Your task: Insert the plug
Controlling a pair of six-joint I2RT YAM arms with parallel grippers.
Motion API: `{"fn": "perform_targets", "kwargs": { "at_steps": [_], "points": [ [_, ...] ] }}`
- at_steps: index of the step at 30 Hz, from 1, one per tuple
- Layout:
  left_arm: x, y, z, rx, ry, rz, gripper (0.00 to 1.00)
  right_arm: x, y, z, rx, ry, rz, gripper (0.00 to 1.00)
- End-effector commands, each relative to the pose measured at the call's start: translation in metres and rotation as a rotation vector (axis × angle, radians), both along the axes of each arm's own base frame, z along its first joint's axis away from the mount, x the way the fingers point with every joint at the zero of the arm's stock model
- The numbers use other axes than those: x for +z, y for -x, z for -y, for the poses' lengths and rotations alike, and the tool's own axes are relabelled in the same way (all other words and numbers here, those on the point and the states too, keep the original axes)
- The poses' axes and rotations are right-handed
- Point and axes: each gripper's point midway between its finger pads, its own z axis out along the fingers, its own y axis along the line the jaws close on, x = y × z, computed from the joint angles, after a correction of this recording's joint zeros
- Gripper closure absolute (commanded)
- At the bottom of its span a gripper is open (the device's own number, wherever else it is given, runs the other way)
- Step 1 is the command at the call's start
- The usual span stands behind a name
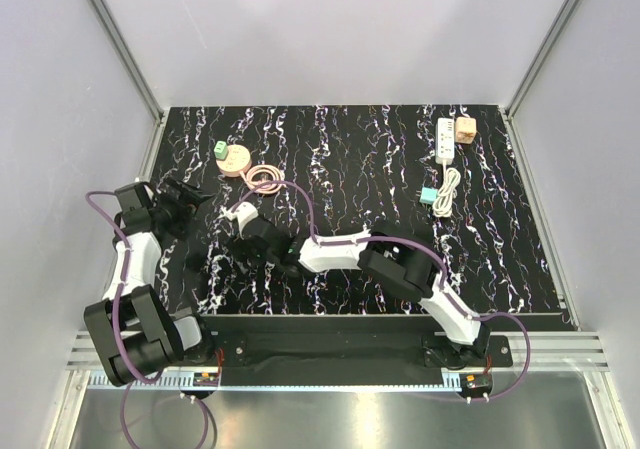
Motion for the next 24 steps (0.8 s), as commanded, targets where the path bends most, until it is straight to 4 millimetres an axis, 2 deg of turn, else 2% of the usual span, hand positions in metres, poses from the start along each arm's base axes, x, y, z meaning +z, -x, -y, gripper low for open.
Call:
{"fn": "perform_targets", "kwargs": {
  "at_steps": [1, 5, 10, 13, 14, 15, 16, 17, 18, 19, 20, 21, 22, 23, 24],
  "points": [
    [0.007, -0.005, -0.009, 0.045, -0.011, 0.024, 0.01, -0.015, -0.007, -0.004, -0.005, 0.036, 0.029, 0.25],
    [0.004, -0.006, -0.014, 0.061, -0.031, 0.017, 0.01, -0.019, -0.005, -0.015, 0.037, 0.059, 0.037, 0.35],
    [0.001, -0.007, -0.011, 0.03, -0.028, 0.02, 0.01, -0.021, -0.007, -0.015, 0.025, 0.063, 0.048, 0.44],
    [-0.004, -0.007, -0.007, 0.014, -0.002, 0.01, 0.01, -0.016, -0.01, -0.016, 0.021, 0.06, 0.062, 0.63],
    [-0.004, -0.007, -0.003, 0.002, 0.016, 0.009, 0.01, -0.015, -0.011, -0.014, 0.015, 0.065, 0.071, 0.75],
    [-0.006, -0.009, -0.002, -0.009, 0.026, 0.01, 0.01, -0.012, -0.012, -0.012, 0.012, 0.068, 0.084, 0.82],
    [-0.006, -0.01, 0.0, -0.022, 0.037, 0.016, 0.02, 0.001, -0.017, -0.008, -0.009, 0.063, 0.107, 0.89],
    [-0.003, -0.01, 0.006, -0.054, 0.058, 0.031, 0.03, 0.002, -0.017, 0.0, -0.018, 0.082, 0.12, 0.97],
    [-0.002, -0.014, 0.008, -0.074, 0.069, 0.05, 0.04, 0.007, -0.019, 0.005, -0.03, 0.089, 0.134, 1.0],
    [0.0, -0.015, 0.014, -0.101, 0.079, 0.065, 0.06, 0.033, -0.02, 0.01, -0.041, 0.064, 0.16, 1.0],
    [0.004, -0.014, 0.02, -0.143, 0.091, 0.086, 0.09, 0.03, -0.019, 0.025, -0.053, 0.095, 0.178, 1.0],
    [0.007, -0.015, 0.026, -0.17, 0.089, 0.104, 0.1, 0.038, -0.02, 0.034, -0.062, 0.095, 0.19, 1.0],
    [0.013, -0.017, 0.036, -0.215, 0.082, 0.133, 0.11, 0.066, -0.021, 0.042, -0.071, 0.055, 0.208, 1.0],
    [0.019, -0.017, 0.045, -0.261, 0.078, 0.158, 0.12, 0.057, -0.015, 0.059, -0.062, 0.081, 0.19, 1.0],
    [0.028, -0.02, 0.054, -0.303, 0.067, 0.185, 0.13, 0.062, -0.016, 0.07, -0.066, 0.075, 0.183, 1.0]
  ]
}}
